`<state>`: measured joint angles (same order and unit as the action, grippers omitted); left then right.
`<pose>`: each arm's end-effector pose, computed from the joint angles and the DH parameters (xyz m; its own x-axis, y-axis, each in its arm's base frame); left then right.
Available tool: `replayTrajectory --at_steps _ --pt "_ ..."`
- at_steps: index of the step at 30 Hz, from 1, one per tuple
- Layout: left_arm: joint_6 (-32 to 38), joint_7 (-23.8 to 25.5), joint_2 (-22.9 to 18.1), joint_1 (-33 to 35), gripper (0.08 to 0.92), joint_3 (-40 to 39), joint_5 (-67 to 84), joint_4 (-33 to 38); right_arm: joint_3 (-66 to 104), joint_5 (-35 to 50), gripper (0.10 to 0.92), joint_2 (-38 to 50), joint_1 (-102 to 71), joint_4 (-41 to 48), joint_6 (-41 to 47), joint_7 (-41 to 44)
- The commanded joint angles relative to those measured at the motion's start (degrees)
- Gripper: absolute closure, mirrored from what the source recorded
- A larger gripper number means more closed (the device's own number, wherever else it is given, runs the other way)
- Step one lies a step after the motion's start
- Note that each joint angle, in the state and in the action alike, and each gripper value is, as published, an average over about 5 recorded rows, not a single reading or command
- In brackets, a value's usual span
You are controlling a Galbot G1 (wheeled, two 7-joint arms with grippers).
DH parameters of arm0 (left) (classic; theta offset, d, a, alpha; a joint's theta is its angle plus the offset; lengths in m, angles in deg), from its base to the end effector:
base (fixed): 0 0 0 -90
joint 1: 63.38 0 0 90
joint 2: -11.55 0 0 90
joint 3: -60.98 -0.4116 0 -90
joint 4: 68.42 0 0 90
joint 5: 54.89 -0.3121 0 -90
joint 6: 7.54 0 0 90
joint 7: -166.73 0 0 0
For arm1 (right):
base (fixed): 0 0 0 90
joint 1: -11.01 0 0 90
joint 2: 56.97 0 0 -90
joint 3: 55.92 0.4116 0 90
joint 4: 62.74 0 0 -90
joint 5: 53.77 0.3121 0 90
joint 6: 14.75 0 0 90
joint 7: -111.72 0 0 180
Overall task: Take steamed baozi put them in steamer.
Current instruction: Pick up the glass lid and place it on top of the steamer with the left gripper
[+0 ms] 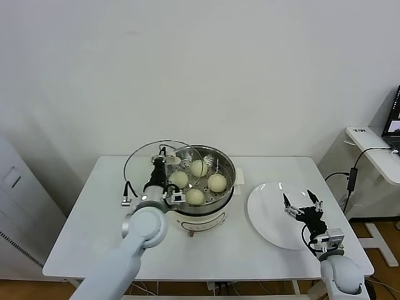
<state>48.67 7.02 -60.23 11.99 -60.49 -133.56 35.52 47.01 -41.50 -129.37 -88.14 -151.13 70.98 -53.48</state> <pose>0.3432 -0.0450 -0.2918 -1.0000 -0.0067 -0.0004 -0.0002 -0.0202 0.9998 0.2398 -0.1936 -0.4231 -0.9967 -0.0409 0.0701 -0.0481 0.9933 -0.1053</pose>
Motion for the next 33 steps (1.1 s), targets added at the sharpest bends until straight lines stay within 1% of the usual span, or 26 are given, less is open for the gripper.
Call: replayTrajectory --at_steps 1,7,18,33 --pt "-1.21 0.77 -6.29 -1.45 0.884 -1.35 -5.03 -3.81 0.01 -0.14 0.203 -0.18 -0.07 0.06 -0.11 0.0" --pt "-1.19 0.26 -8.11 -1.89 0.884 -2.37 -5.58 -5.09 -0.01 -0.31 0.203 -0.37 0.0 0.36 -0.18 0.02" --pt "-0.99 -1.68 -9.88 -2.25 0.884 -4.74 -5.1 -6.45 0.0 -0.49 0.203 -0.51 0.33 1.18 -0.26 0.06" --pt "0.43 -3.67 -10.53 -2.2 0.884 -5.71 -4.29 -8.26 -0.01 -0.87 0.203 -0.88 0.43 1.8 -0.42 0.19"
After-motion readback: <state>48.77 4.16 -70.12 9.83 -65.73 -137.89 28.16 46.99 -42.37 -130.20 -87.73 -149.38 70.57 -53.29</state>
